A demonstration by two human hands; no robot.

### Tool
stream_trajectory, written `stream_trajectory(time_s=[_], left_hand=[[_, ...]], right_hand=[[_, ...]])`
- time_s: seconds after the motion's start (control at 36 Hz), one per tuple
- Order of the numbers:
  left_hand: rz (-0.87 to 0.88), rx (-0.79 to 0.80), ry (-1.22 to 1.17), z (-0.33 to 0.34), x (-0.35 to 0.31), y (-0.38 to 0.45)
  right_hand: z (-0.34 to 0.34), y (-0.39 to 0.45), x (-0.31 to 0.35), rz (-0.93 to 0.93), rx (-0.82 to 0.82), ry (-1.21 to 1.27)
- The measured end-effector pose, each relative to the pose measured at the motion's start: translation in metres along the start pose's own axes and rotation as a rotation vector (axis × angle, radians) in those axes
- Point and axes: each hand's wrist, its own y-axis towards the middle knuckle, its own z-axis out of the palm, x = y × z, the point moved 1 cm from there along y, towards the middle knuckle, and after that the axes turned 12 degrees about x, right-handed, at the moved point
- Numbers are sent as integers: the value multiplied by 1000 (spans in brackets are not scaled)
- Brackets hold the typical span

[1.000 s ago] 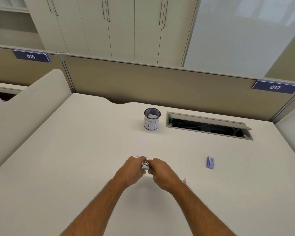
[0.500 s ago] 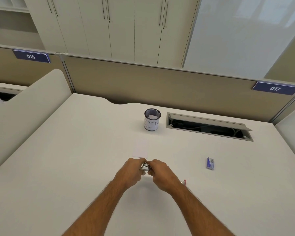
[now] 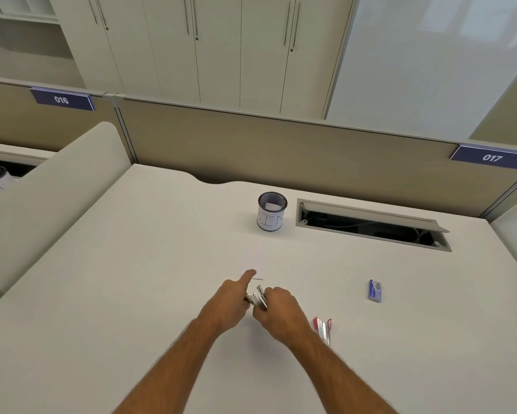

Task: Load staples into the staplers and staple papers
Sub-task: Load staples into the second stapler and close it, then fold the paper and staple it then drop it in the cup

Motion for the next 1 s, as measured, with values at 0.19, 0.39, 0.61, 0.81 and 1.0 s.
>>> stream_trajectory(time_s=[0.19, 0.39, 0.61, 0.81, 1.0], left_hand=[[-75, -64, 56, -7, 21, -7], [-120, -80, 123, -21, 41, 0], [-108, -71, 151, -25, 48, 20], [-39, -54, 183, -30, 53, 46], [4, -4, 299, -35, 45, 71]], right_hand=[[21, 7, 19, 161, 18, 53], [34, 19, 29, 282, 38, 174], [40, 31, 32, 328, 59, 126], [11, 48, 23, 346, -59, -4], [-11, 74, 1, 281, -127, -48]])
